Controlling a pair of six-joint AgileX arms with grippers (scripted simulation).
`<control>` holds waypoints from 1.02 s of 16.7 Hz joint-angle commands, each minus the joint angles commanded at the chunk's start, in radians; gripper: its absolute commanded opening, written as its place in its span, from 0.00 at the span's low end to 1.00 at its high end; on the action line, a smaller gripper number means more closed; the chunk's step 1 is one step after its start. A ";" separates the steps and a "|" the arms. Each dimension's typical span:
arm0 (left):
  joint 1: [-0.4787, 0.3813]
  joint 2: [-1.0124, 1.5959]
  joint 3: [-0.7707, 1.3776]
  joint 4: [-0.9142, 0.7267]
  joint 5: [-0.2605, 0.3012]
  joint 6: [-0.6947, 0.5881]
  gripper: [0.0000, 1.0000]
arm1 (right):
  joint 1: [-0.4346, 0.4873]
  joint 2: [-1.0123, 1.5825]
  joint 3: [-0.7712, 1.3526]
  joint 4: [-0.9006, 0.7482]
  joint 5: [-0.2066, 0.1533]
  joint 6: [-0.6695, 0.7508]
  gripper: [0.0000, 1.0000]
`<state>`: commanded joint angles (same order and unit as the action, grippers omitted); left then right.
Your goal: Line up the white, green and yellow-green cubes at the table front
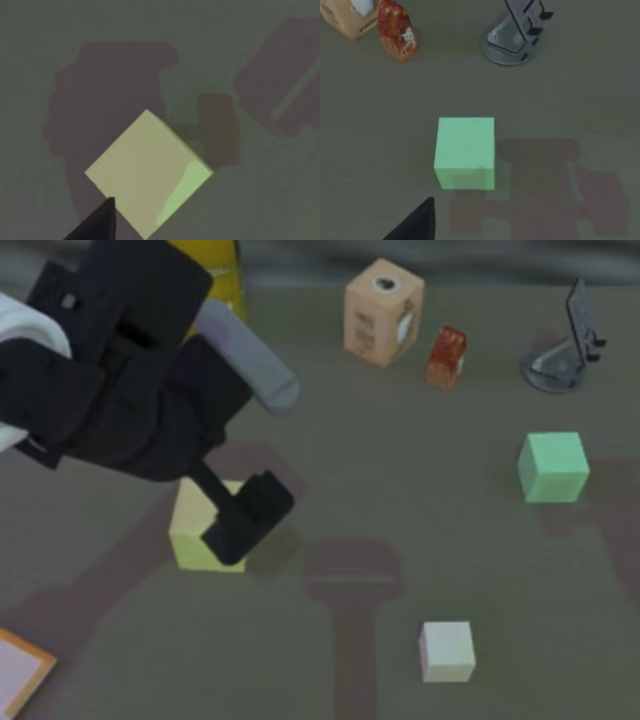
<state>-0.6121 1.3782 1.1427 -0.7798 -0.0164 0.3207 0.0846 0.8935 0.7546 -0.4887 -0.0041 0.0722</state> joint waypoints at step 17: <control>0.623 -1.355 -1.128 0.763 0.015 -0.316 1.00 | 0.112 1.342 1.139 -0.728 0.007 0.114 1.00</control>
<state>0.0106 0.0236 0.0149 -0.0164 -0.0011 0.0048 0.1971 2.2360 1.8939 -1.2164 0.0032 0.1864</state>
